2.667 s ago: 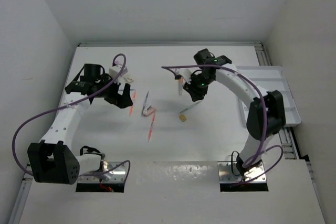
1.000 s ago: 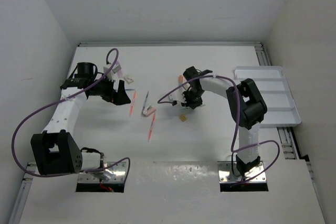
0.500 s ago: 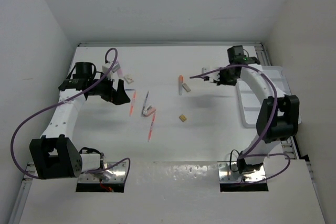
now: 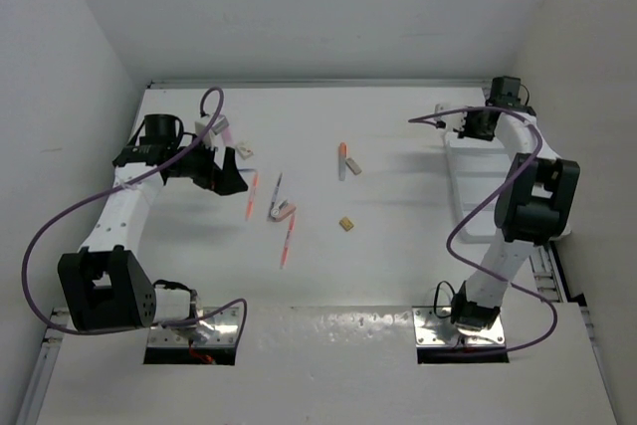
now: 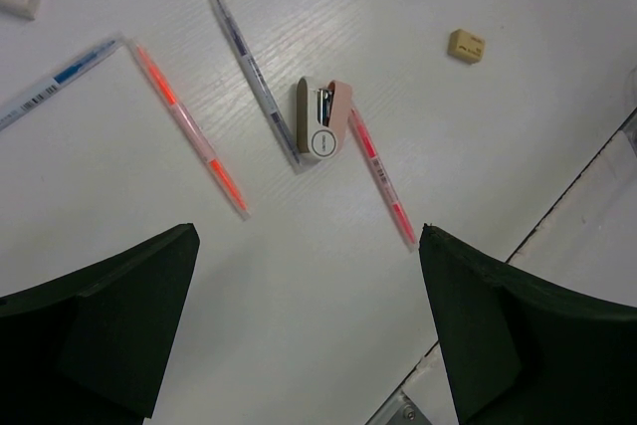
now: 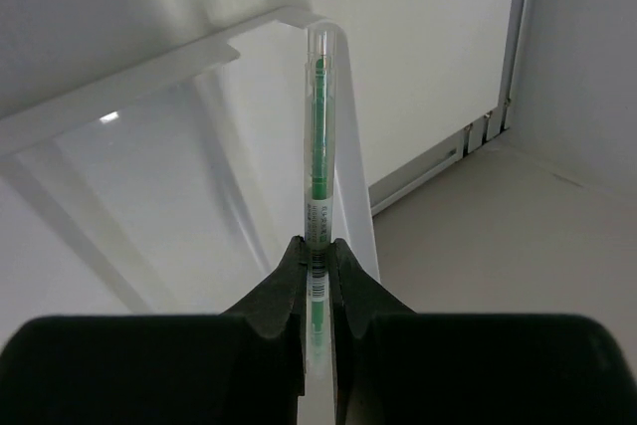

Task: Sort the stationery into containers
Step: Place the pen in the storage box.

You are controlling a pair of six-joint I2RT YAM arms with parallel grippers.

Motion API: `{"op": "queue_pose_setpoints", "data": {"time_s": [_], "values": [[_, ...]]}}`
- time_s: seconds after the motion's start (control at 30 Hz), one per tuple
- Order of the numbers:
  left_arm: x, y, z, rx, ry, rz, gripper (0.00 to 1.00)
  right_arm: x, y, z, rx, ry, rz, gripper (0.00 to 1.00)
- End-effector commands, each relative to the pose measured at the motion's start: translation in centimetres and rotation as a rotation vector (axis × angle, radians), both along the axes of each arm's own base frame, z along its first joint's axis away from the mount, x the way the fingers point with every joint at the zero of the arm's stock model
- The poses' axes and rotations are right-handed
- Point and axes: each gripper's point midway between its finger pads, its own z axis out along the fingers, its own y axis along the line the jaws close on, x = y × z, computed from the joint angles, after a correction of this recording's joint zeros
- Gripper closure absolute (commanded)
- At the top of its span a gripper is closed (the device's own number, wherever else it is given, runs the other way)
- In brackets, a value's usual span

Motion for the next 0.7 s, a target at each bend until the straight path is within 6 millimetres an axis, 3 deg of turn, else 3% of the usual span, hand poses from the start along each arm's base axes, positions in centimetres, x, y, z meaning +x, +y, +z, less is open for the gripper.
{"op": "queue_pose_setpoints", "data": {"time_s": [0.0, 0.23, 0.53, 0.6, 0.67], "values": [[1.1, 0.1, 1.0, -0.012, -0.049, -0.009, 0.00, 2.6, -0.9, 1.3, -0.001, -0.092, 0.040, 1.00], [1.8, 0.3, 0.4, -0.005, -0.012, -0.013, 0.00, 3.8, -2.9, -1.3, -0.013, -0.070, 0.089, 1.00], [1.9, 0.5, -0.4, -0.013, 0.005, -0.011, 0.00, 5.3, -4.7, -2.9, -0.050, -0.053, 0.097, 1.00], [2.1, 0.5, -0.3, -0.011, 0.006, -0.008, 0.00, 5.6, -4.9, -3.3, -0.055, -0.041, 0.093, 0.96], [2.2, 0.7, -0.2, -0.006, -0.001, -0.006, 0.00, 5.6, -5.0, -3.9, -0.060, -0.025, 0.091, 0.86]]}}
